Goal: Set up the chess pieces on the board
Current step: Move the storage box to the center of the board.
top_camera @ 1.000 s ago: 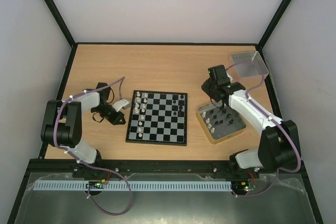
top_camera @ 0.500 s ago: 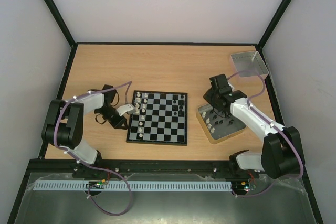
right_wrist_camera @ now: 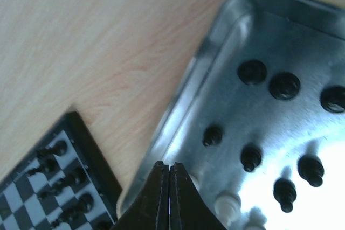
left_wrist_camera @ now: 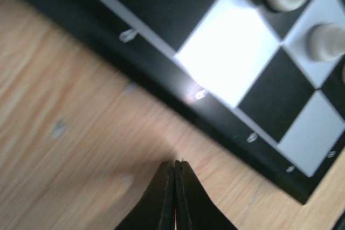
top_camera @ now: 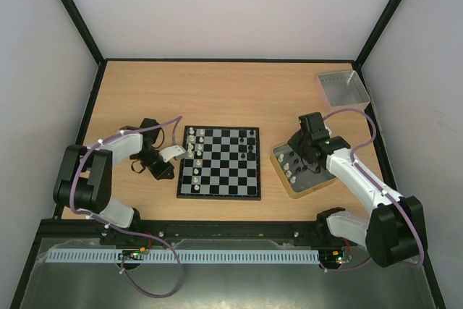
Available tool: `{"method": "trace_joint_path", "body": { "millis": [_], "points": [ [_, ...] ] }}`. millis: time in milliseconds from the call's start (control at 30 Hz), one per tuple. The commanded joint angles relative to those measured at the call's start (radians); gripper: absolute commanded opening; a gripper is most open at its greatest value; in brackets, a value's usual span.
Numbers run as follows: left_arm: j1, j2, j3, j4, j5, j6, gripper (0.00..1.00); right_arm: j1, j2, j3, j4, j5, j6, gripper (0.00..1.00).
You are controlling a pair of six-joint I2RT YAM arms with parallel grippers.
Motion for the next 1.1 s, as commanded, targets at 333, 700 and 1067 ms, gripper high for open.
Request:
{"method": "trace_joint_path", "body": {
  "millis": [333, 700, 1067],
  "points": [
    [0.167, -0.103, -0.015, 0.053, -0.081, -0.006, 0.47, -0.002, -0.089, -0.064, -0.076, -0.085, -0.067, 0.02],
    [0.186, -0.130, -0.024, 0.093, -0.066, -0.050, 0.70, 0.020, 0.021, -0.045, 0.003, -0.158, -0.132, 0.02],
    [0.187, -0.122, -0.017, 0.111, -0.044, -0.083, 0.70, 0.064, 0.111, -0.009, 0.039, -0.166, -0.170, 0.02]
  ]
}}
